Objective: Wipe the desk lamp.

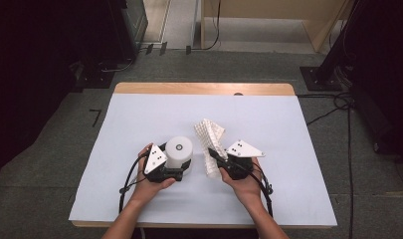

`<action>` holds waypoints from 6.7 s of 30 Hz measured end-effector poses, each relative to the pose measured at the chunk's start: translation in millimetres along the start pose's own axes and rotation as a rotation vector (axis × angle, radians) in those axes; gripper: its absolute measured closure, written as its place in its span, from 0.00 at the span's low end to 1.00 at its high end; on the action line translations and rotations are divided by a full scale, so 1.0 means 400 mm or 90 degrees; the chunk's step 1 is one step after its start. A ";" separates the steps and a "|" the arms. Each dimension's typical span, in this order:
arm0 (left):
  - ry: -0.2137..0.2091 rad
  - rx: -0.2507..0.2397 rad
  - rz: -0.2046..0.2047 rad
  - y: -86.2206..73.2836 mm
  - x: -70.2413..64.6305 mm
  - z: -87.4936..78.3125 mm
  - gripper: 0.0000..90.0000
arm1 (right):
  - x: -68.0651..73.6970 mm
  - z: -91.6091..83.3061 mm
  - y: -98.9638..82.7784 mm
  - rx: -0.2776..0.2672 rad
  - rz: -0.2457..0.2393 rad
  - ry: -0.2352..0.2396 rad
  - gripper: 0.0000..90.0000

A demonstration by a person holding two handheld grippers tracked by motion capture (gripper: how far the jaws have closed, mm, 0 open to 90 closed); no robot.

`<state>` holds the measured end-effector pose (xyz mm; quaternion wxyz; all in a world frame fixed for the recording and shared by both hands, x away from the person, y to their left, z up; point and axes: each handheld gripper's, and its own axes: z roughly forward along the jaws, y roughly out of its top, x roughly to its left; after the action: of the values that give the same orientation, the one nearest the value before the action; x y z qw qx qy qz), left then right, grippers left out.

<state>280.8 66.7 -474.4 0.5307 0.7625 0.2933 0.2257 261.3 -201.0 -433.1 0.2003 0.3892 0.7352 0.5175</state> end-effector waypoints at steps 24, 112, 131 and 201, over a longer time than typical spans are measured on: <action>0.207 0.045 -0.076 0.009 -0.093 0.020 0.08 | -0.016 0.017 -0.026 0.023 0.006 -0.010 0.89; -0.032 -0.012 -0.083 0.046 -0.005 0.002 0.10 | 0.060 0.068 -0.045 0.052 -0.012 0.022 0.88; -0.006 0.043 -0.013 0.008 -0.010 0.030 0.09 | 0.017 0.040 -0.038 0.023 0.006 -0.014 0.88; -0.053 0.015 -0.052 0.057 -0.033 -0.004 0.10 | 0.067 0.032 -0.012 0.004 -0.035 0.031 0.89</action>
<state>275.0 52.8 -452.9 0.5425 0.7646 0.3044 0.1686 251.8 -173.3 -439.6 0.1951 0.3568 0.7521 0.5186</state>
